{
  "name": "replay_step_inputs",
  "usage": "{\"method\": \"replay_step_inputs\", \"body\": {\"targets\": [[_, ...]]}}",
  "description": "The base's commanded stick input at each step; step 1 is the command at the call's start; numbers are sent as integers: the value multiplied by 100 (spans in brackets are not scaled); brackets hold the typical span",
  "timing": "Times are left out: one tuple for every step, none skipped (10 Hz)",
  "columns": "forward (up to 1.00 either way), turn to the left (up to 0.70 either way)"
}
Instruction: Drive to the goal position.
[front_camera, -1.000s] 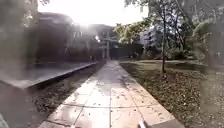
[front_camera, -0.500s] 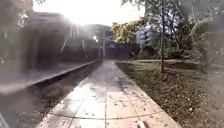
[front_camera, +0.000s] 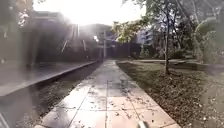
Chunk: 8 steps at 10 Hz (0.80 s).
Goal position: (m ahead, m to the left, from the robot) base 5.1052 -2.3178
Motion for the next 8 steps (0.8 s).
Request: {"method": "replay_step_inputs", "body": {"targets": [[50,0],[50,0],[50,0],[50,0],[50,0],[50,0],[50,0],[50,0]]}}
